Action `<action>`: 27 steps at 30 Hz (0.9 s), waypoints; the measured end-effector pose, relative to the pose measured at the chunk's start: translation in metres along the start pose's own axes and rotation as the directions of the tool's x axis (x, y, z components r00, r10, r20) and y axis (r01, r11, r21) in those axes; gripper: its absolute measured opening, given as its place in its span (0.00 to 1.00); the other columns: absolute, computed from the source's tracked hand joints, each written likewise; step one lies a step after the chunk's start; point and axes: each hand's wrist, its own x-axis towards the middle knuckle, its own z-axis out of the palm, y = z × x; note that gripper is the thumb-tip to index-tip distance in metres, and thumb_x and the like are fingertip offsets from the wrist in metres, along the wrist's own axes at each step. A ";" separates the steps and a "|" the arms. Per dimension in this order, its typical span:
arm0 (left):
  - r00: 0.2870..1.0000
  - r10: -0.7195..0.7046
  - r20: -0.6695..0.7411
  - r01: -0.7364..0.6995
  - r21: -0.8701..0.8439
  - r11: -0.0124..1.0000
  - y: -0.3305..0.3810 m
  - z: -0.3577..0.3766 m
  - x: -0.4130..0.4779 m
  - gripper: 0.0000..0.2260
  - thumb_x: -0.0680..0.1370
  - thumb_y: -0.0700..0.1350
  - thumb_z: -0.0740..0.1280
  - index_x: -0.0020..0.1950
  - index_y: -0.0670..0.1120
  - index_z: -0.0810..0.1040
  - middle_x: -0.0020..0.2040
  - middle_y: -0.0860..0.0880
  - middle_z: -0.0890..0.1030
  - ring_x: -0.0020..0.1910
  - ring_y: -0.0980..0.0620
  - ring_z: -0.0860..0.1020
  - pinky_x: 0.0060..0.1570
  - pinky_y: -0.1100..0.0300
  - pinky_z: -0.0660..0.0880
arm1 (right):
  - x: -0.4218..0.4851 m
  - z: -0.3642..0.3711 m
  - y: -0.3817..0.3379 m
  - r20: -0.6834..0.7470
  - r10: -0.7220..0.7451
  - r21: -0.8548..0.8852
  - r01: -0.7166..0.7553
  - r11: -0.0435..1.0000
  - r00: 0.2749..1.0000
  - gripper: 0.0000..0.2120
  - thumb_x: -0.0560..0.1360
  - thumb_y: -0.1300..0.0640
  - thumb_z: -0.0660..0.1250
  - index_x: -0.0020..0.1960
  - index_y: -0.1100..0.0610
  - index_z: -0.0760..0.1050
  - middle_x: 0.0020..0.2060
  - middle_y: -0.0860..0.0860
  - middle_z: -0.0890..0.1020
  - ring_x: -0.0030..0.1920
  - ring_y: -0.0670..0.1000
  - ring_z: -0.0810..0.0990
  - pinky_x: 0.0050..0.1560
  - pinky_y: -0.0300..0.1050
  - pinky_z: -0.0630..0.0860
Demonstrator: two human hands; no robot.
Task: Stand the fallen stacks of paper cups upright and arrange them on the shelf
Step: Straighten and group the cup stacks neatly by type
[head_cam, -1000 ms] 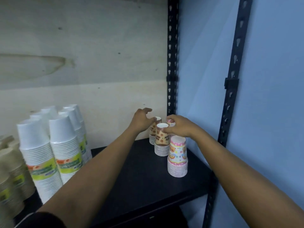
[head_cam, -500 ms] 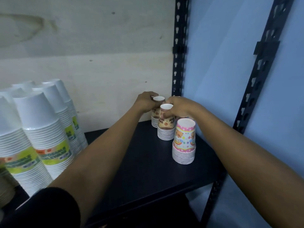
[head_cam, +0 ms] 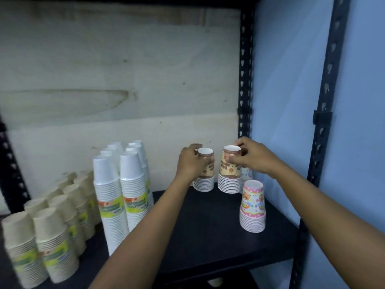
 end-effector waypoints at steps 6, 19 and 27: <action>0.998 -0.044 -0.055 0.036 -0.122 0.992 -0.007 -0.030 -0.066 0.31 0.72 0.46 0.79 0.73 0.49 0.72 0.63 0.50 0.79 0.58 0.50 0.79 0.59 0.52 0.80 | -0.048 0.006 -0.025 -0.099 -0.072 0.104 0.082 0.991 0.992 0.22 0.71 0.45 0.77 0.61 0.44 0.74 0.55 0.44 0.83 0.51 0.44 0.82 0.49 0.41 0.77; 0.998 -0.060 -0.005 0.058 -0.210 0.976 -0.048 -0.045 -0.150 0.22 0.75 0.43 0.77 0.64 0.52 0.73 0.56 0.58 0.79 0.53 0.65 0.77 0.42 0.73 0.76 | -0.129 0.080 -0.019 -0.127 -0.004 0.144 0.023 0.989 0.992 0.21 0.72 0.50 0.77 0.63 0.45 0.75 0.53 0.42 0.82 0.52 0.43 0.82 0.52 0.42 0.78; 0.999 -0.005 0.040 0.011 -0.168 0.986 -0.064 -0.032 -0.158 0.22 0.75 0.49 0.76 0.67 0.56 0.74 0.60 0.59 0.81 0.54 0.69 0.80 0.56 0.64 0.80 | -0.142 0.101 0.008 -0.143 0.043 0.200 -0.014 0.980 0.989 0.29 0.73 0.48 0.76 0.71 0.44 0.69 0.59 0.41 0.79 0.59 0.44 0.79 0.55 0.39 0.73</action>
